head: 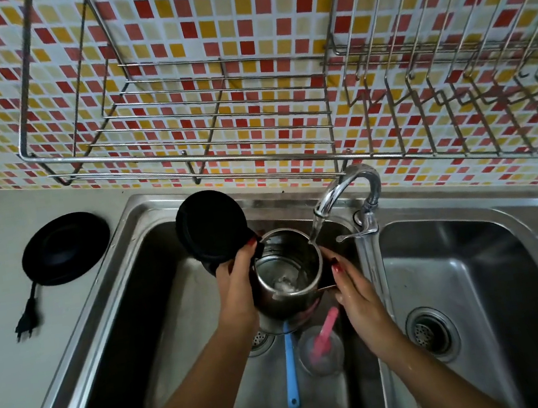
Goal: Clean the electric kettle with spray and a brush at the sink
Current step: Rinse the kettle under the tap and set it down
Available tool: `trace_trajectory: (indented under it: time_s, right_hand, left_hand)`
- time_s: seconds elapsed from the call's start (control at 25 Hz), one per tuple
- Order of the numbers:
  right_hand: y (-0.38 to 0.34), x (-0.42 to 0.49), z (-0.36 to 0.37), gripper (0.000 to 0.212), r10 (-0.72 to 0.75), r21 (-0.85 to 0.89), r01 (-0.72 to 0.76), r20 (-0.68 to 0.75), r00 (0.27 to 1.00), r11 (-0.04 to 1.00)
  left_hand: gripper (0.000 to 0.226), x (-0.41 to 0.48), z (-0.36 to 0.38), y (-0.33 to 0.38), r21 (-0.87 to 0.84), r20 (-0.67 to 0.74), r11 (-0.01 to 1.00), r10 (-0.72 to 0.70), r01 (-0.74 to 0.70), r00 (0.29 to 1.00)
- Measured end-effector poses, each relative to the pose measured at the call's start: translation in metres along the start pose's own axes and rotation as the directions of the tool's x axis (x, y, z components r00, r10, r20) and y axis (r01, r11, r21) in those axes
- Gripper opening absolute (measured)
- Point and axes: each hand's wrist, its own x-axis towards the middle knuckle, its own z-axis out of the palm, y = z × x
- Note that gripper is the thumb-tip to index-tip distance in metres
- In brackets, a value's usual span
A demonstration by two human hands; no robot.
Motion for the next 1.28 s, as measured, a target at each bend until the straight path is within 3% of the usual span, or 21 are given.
trace_trajectory:
  time_s: [0.08, 0.16, 0.24, 0.36, 0.48, 0.52, 0.6, 0.68, 0.76, 0.88, 0.92, 0.96, 1.04, 1.12, 1.28]
  right_hand:
    - [-0.003, 0.008, -0.009, 0.033, -0.001, -0.046, 0.0, -0.021, 1.0, 0.999]
    - [-0.002, 0.028, -0.024, 0.026, -0.085, -0.365, 0.048, -0.088, 0.992, 0.93]
    - [0.002, 0.057, -0.043, 0.027, -0.198, -0.723, 0.1, -0.051, 0.979, 0.684]
    - [0.014, 0.087, -0.058, 0.045, -0.1, -0.934, 0.136, 0.109, 0.989, 0.329]
    - [0.015, 0.095, -0.061, 0.046, -0.051, -0.968, 0.147, 0.139, 0.989, 0.202]
    - [0.009, 0.094, -0.061, 0.04, -0.091, -0.966, 0.151, 0.135, 0.987, 0.209]
    - [-0.006, 0.089, -0.067, 0.015, -0.266, -0.922, 0.121, 0.02, 0.964, 0.369]
    - [-0.018, 0.08, -0.081, 0.006, -0.316, -0.743, 0.024, -0.255, 0.914, 0.669]
    - [-0.025, 0.065, -0.086, 0.007, -0.231, -0.455, 0.016, -0.42, 0.878, 0.89]
    - [-0.024, 0.033, -0.057, 0.016, -0.31, -0.381, 0.084, -0.584, 0.75, 0.921]
    - [-0.022, 0.023, -0.039, 0.016, -0.303, -0.349, 0.104, -0.583, 0.754, 0.931]
    - [-0.023, 0.015, -0.02, 0.015, -0.22, -0.256, 0.096, -0.52, 0.825, 0.962]
    - [-0.026, 0.006, 0.014, 0.034, 0.028, -0.048, -0.041, -0.244, 0.969, 0.998]
    - [-0.033, 0.013, 0.038, 0.045, 0.11, -0.017, -0.111, -0.062, 0.992, 0.994]
    - [-0.019, -0.002, 0.077, 0.045, 0.095, -0.066, -0.095, -0.001, 0.996, 0.993]
  left_hand:
    - [0.023, -0.003, 0.003, 0.0, -0.012, -0.001, 0.999, 0.039, -0.039, 0.999]
    - [0.02, -0.007, 0.008, 0.001, -0.014, 0.019, 0.999, 0.048, -0.048, 0.999]
    - [0.012, -0.008, 0.012, 0.0, -0.006, 0.03, 0.999, 0.036, -0.036, 0.999]
    - [0.017, -0.008, 0.017, -0.002, -0.03, 0.023, 1.0, 0.004, -0.003, 1.0]
    - [0.014, -0.009, 0.02, -0.002, -0.046, 0.028, 0.999, 0.001, 0.0, 1.0]
    - [0.008, -0.009, 0.02, -0.002, -0.05, 0.033, 0.999, 0.001, 0.001, 0.999]
    - [0.007, -0.008, 0.019, -0.004, -0.046, 0.049, 0.999, 0.016, -0.014, 0.999]
    - [0.007, -0.008, 0.017, -0.004, -0.037, 0.049, 0.999, 0.032, -0.03, 0.998]
    - [0.007, -0.008, 0.014, -0.005, -0.028, 0.035, 0.999, 0.028, -0.027, 0.999]
    - [0.022, -0.005, 0.007, -0.004, -0.035, 0.049, 0.998, 0.059, -0.058, 0.997]
    - [0.036, -0.004, 0.004, -0.004, -0.037, 0.054, 0.996, 0.081, -0.079, 0.995]
    - [0.048, -0.006, 0.004, -0.001, -0.04, 0.053, 0.995, 0.093, -0.091, 0.994]
    - [0.049, -0.009, 0.0, 0.002, -0.053, 0.021, 0.991, 0.125, -0.124, 0.992]
    - [0.024, -0.011, -0.006, 0.012, -0.089, -0.069, 0.987, 0.125, -0.131, 0.99]
    - [0.012, -0.026, -0.045, 0.016, -0.125, -0.166, 0.973, 0.173, -0.194, 0.971]
